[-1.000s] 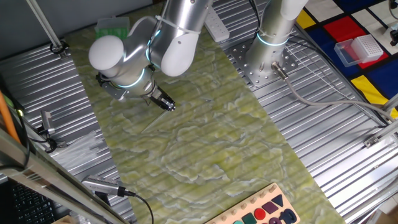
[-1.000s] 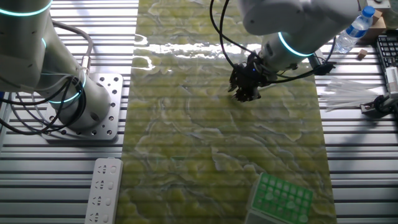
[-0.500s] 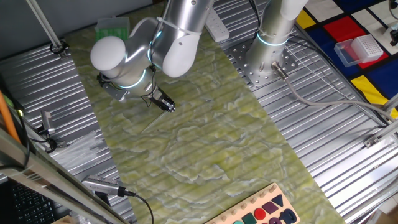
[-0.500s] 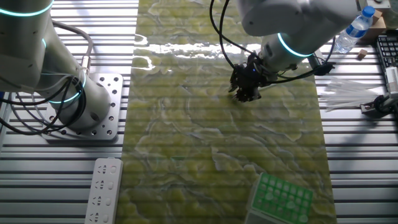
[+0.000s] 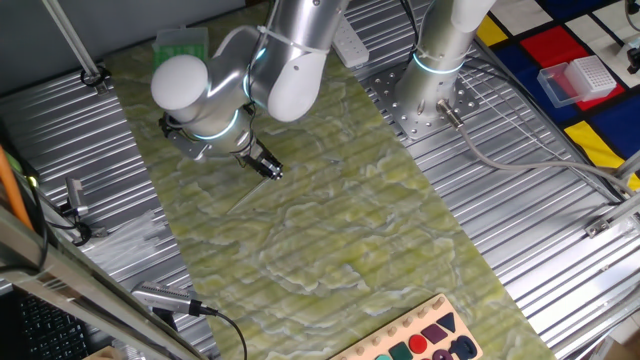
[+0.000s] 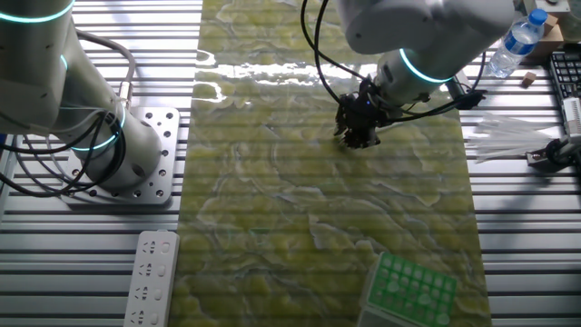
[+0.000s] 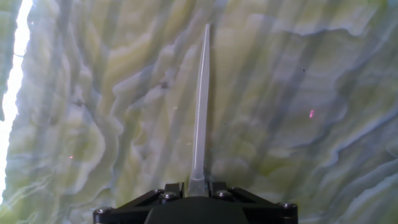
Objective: Insert a large pipette tip into the holder for large pipette tips
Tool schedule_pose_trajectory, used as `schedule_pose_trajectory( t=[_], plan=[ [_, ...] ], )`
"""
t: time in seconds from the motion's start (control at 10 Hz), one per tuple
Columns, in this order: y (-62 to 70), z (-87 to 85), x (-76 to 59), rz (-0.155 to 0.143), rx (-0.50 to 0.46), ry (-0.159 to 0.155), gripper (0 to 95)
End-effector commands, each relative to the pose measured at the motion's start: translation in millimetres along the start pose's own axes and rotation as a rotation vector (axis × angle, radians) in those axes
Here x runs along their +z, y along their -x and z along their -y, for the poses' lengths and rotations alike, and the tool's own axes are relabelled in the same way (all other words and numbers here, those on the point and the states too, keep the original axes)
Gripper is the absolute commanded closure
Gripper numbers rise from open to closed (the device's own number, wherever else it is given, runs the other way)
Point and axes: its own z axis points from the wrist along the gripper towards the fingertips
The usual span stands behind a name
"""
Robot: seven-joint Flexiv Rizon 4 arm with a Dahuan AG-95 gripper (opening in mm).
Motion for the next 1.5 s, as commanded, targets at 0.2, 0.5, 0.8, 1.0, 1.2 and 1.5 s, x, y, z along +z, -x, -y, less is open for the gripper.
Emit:
schedule_pose_trajectory(
  t=[0.2, 0.5, 0.8, 1.0, 1.2, 1.5],
  plan=[
    [-0.2, -0.3, -0.1, 0.0, 0.003, -0.004, 95.0],
    [-0.5, 0.0, -2.1, -0.001, 0.002, -0.014, 95.0],
    [1.6, 18.4, -28.8, -0.047, -0.103, -0.097, 95.0],
    [5.0, 35.2, -53.8, -0.12, -0.205, -0.193, 95.0],
    [8.4, 51.9, -78.6, -0.19, -0.305, -0.271, 95.0],
    [4.6, 79.6, -102.4, -0.25, -0.408, -0.324, 95.0]
  ],
)
